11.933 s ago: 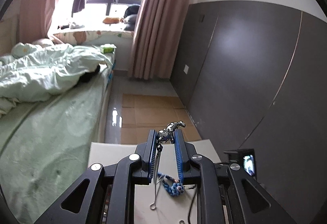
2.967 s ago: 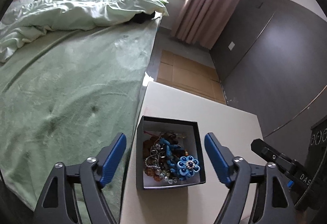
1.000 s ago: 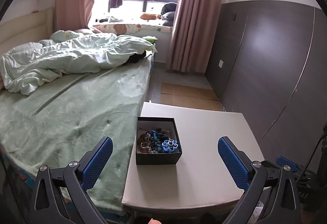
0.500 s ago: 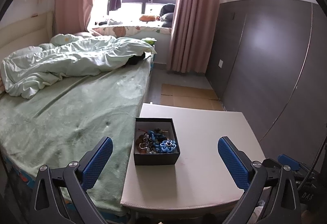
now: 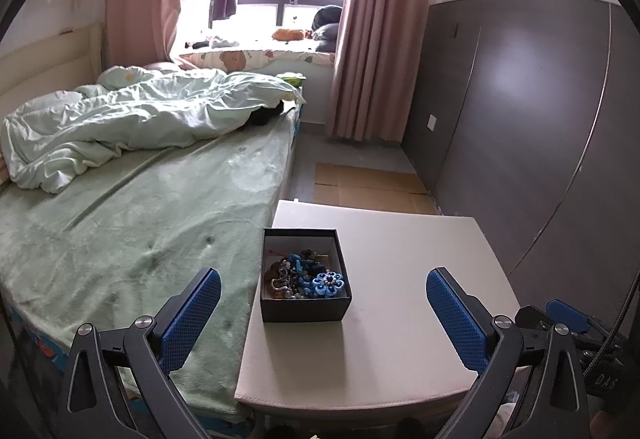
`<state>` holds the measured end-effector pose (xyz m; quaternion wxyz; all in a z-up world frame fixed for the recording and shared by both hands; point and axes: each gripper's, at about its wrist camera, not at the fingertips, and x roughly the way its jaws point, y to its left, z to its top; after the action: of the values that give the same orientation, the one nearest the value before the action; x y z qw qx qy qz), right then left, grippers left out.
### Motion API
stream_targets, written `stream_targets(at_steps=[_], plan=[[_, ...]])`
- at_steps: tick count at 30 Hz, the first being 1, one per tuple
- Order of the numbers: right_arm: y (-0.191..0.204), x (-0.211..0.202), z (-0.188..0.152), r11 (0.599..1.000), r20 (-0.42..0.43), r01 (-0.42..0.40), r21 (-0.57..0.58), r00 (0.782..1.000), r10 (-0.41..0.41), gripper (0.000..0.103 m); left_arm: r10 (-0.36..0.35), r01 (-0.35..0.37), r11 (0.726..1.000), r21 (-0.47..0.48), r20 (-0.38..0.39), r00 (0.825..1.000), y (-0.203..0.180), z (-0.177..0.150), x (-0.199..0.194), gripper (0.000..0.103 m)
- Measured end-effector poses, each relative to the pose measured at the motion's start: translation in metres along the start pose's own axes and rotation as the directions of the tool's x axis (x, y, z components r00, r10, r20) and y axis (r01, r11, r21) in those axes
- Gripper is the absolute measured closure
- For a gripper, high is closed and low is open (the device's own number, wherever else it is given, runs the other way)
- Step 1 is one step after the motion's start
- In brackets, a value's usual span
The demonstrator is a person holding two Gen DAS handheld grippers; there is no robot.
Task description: Organize jewelry
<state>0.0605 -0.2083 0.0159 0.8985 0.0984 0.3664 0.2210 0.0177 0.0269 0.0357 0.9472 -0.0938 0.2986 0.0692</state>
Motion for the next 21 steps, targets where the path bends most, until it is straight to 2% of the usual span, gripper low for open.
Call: stream_targets(at_steps=[21], plan=[[-0.0003, -0.0074, 0.0092, 1.0, 0.02, 0.014, 0.01, 1.0, -0.014, 0.0, -0.028, 0.028, 1.0, -0.006, 0.001, 1.0, -0.0008, 0.0012, -0.0002, 0.0]])
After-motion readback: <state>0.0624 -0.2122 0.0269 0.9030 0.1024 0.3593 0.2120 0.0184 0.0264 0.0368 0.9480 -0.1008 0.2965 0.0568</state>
